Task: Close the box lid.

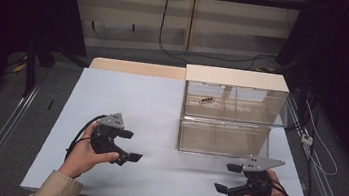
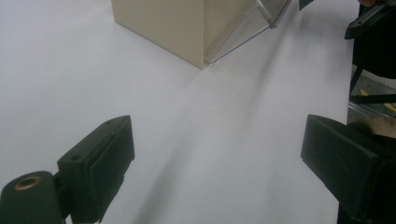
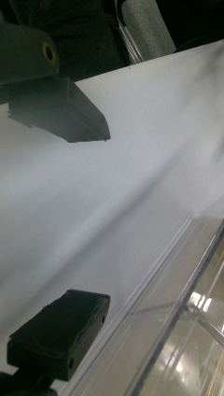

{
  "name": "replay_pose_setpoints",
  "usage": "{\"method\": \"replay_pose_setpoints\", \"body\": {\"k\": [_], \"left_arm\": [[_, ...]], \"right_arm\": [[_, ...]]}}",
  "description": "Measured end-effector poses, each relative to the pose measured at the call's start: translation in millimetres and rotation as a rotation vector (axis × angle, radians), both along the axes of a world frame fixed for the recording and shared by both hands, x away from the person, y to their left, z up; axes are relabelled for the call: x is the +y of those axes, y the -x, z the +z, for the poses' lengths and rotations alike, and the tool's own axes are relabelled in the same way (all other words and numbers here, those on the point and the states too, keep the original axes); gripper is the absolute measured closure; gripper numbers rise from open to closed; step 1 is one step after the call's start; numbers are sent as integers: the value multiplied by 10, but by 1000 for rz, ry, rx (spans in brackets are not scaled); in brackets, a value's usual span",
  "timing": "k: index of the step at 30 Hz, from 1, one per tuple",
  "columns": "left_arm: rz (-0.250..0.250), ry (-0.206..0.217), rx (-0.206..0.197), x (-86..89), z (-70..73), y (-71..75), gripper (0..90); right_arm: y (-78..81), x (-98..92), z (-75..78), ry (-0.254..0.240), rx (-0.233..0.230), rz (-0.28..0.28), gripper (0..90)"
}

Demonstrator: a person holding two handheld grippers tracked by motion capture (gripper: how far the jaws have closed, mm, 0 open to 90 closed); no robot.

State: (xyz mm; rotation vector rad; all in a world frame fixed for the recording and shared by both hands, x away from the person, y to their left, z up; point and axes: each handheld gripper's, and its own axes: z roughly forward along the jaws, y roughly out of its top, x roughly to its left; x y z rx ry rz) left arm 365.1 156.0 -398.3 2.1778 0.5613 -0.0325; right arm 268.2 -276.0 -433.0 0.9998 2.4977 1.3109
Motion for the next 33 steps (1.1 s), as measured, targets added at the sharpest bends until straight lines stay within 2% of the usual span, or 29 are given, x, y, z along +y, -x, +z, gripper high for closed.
{"method": "replay_pose_setpoints", "body": {"k": [12,17,27,33], "left_arm": [[30,-26,-10,137,-135,18,93],[43,-15,3,209,-181,19,93],[68,-30,16,365,-262,39,93],[76,-40,19,425,-289,62,93]], "right_arm": [[13,-44,-33,5,-10,-7,172],[18,-56,-37,1,-13,-11,172],[22,-107,-40,-7,-13,-29,172],[23,-121,-36,6,-13,-29,172]]}}
